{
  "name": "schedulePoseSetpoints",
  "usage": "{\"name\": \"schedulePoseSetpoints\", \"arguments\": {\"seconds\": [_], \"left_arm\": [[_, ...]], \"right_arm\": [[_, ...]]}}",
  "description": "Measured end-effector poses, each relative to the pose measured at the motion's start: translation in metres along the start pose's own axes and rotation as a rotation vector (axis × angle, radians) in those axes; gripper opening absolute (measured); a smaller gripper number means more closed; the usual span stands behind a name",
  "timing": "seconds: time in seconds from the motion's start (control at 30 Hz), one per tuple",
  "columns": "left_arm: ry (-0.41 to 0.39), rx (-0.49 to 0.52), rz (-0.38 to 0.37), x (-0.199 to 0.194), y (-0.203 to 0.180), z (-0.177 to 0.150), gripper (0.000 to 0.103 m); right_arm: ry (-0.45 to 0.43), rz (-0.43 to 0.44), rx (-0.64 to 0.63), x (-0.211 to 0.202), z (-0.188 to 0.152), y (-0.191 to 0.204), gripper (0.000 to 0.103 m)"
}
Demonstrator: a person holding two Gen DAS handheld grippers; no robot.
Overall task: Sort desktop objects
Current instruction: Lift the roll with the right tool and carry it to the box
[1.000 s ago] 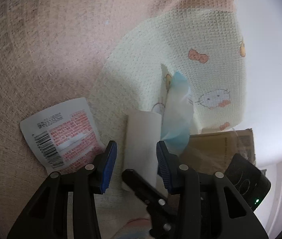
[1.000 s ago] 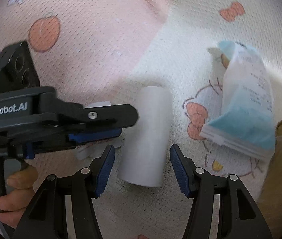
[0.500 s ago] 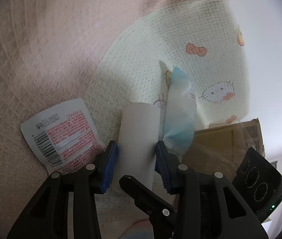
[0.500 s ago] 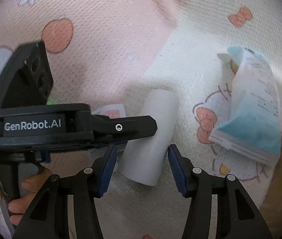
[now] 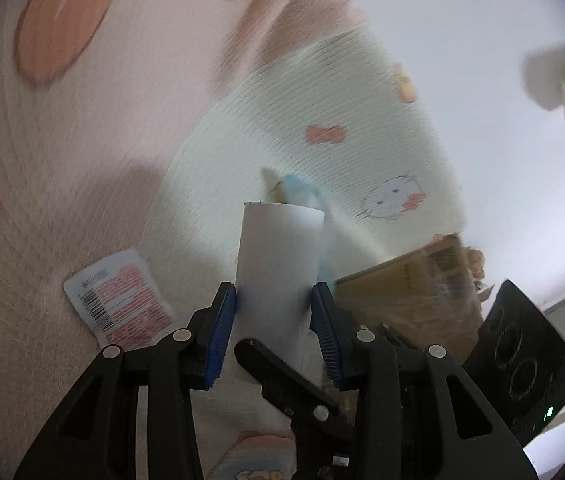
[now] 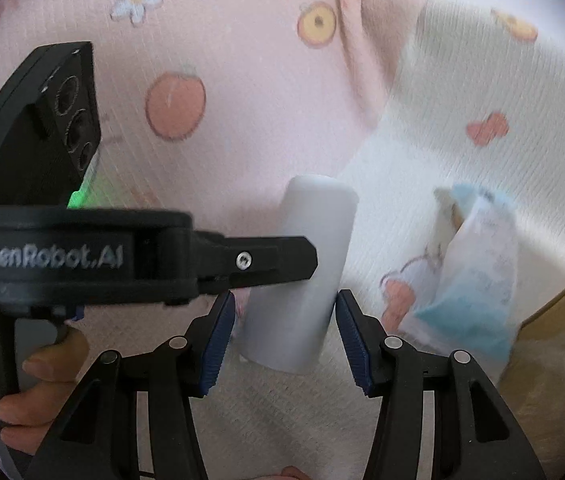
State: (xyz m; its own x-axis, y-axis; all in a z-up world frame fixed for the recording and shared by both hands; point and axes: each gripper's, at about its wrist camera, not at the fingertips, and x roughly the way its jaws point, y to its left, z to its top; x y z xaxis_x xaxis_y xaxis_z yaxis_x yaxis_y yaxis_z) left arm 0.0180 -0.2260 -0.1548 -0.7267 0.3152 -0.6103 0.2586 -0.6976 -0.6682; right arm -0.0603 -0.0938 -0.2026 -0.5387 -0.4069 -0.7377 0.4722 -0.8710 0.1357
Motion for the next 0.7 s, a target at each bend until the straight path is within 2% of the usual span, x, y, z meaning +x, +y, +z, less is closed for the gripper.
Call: {"name": "schedulePoseSetpoints", "arguments": {"seconds": [0.17, 0.3, 0.4, 0.47, 0.6, 0.7], "left_arm": [[-0.078, 0.086, 0.031, -0.023, -0.031, 0.002, 0.043], [-0.116, 0.130, 0.037, -0.039, -0.048, 0.004, 0.043], [-0.132, 0.132, 0.033, -0.046, -0.056, 0.007, 0.042], [-0.138, 0.154, 0.034, -0.048, -0.062, 0.009, 0.040], [-0.133, 0.161, 0.044, -0.049, -0.071, 0.010, 0.036], [-0.132, 0.183, 0.037, -0.050, -0.081, 0.012, 0.034]], "right_arm": [[-0.090, 0.021, 0.035, -0.025, 0.019, -0.003, 0.049], [-0.106, 0.007, 0.018, -0.035, 0.031, 0.003, 0.049], [-0.114, 0.034, 0.050, -0.035, 0.040, -0.002, 0.049], [-0.106, 0.056, 0.077, -0.043, 0.043, -0.004, 0.049], [-0.024, 0.030, 0.093, -0.042, 0.052, -0.005, 0.049], [-0.002, 0.038, 0.109, -0.045, 0.054, -0.009, 0.049]]}}
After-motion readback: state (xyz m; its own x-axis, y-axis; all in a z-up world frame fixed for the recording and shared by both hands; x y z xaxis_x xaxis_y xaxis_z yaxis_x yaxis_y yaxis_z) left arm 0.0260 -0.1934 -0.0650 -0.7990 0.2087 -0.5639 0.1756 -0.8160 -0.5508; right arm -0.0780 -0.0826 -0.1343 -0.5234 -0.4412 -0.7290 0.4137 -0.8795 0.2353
